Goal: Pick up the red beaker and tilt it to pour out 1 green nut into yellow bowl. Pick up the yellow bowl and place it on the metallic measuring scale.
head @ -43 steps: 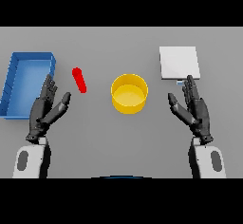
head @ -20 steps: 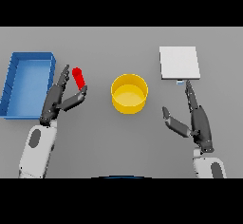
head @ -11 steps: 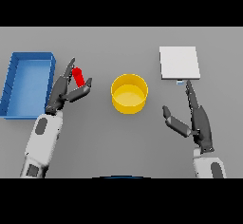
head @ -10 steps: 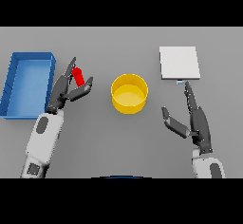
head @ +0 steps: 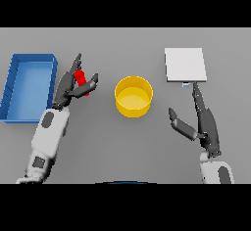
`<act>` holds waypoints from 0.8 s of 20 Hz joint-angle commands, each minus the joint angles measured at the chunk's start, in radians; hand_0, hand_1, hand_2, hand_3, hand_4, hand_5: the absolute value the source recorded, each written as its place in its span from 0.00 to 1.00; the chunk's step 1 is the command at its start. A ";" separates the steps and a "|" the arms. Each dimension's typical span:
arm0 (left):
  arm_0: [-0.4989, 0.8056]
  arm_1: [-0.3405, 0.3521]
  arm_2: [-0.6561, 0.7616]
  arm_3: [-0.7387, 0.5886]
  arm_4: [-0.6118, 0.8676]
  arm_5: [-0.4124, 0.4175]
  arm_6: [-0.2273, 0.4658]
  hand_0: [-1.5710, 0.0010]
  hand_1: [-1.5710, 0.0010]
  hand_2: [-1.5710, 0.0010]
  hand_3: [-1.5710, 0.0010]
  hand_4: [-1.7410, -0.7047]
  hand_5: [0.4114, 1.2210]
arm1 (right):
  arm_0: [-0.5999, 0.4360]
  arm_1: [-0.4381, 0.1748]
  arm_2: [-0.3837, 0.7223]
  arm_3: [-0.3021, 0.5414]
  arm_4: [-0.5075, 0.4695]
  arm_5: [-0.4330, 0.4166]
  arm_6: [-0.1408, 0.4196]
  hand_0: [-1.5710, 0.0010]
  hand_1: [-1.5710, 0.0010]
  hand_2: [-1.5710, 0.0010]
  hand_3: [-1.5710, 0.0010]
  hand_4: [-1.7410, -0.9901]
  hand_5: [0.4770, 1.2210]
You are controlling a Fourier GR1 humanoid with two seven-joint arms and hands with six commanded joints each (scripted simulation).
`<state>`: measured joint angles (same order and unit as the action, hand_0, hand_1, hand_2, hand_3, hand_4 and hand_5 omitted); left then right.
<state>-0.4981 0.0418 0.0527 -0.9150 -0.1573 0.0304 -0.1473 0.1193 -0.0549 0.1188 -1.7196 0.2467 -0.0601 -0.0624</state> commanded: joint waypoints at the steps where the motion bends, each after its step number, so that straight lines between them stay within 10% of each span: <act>1: -0.007 -0.011 0.012 0.017 0.013 0.003 -0.021 1.00 0.98 0.96 0.98 0.35 0.39 | 0.000 -0.003 -0.006 0.003 -0.002 -0.002 -0.002 1.00 1.00 1.00 1.00 0.64 0.22; 8: -0.055 -0.024 0.015 0.077 -0.010 0.044 -0.048 0.30 0.28 0.27 0.38 0.13 0.82 | 0.010 -0.008 -0.009 0.001 -0.001 -0.004 -0.023 1.00 1.00 1.00 1.00 0.65 0.22; 12: -0.059 -0.033 0.006 0.074 -0.026 0.044 -0.017 0.12 0.12 0.11 0.16 0.23 0.93 | 0.012 0.004 -0.002 0.002 0.003 -0.007 -0.012 1.00 1.00 1.00 1.00 0.64 0.23; 16: -0.052 -0.040 0.025 0.036 0.019 0.078 -0.039 0.05 0.05 0.05 0.06 0.09 0.89 | 0.003 -0.004 -0.010 -0.004 -0.009 -0.002 -0.011 1.00 1.00 1.00 1.00 0.64 0.23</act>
<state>-0.5511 0.0016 0.0777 -0.8796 -0.1361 0.1066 -0.1884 0.1222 -0.0587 0.1086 -1.7241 0.2372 -0.0619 -0.0719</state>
